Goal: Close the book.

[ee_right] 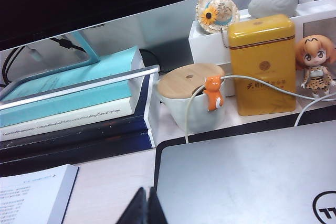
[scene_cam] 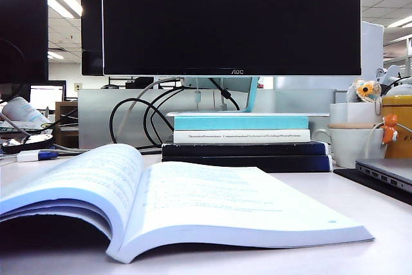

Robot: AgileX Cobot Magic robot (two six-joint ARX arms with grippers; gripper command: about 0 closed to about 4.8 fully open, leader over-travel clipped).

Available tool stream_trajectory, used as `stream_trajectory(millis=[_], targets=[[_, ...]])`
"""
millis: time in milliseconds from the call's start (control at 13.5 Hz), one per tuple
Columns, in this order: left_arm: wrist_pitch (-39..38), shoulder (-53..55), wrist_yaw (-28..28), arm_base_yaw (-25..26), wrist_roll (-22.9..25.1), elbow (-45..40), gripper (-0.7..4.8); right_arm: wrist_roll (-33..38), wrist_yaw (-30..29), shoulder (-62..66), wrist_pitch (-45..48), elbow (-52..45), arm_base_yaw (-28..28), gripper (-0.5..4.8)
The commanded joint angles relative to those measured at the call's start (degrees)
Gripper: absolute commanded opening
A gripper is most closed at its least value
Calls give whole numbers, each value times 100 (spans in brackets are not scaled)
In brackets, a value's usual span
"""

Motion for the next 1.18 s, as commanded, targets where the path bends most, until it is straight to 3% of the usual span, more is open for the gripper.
stream_trajectory(millis=[74, 222, 296, 444, 518, 592, 666, 1035, 1109, 1183], targets=[[46, -17, 70, 11, -9, 0, -5, 44, 4, -9, 85, 2, 2, -1], [-129, -17, 581, 11, -44, 66, -6, 201, 2, -9, 76, 4, 4, -1], [-745, -17, 767, 11, 37, 260, -6, 236, -42, -9, 28, 7, 4, -1], [-1419, -17, 717, 11, 83, 597, -6, 378, -632, -9, -133, 83, 7, -1], [-839, -17, 1576, 9, -787, 822, -6, 597, -901, -9, -520, 415, 46, -2], [-643, -17, 1707, 9, -1399, 1123, -6, 640, -874, -9, -713, 802, 44, -3], [-660, -17, 1668, 9, -1447, 1237, -6, 647, -870, -9, -710, 942, 44, -3], [-2004, 610, 1379, 9, -1078, 2774, -6, 782, -605, 785, -1161, 2105, 37, -4], [-2669, 1384, 1473, 11, -737, 3613, -6, 723, -1032, 1602, -1331, 2656, 39, -4], [-3226, 2133, 2076, 9, -496, 4446, -6, 286, -1720, 2664, -1567, 3397, 46, -4]])
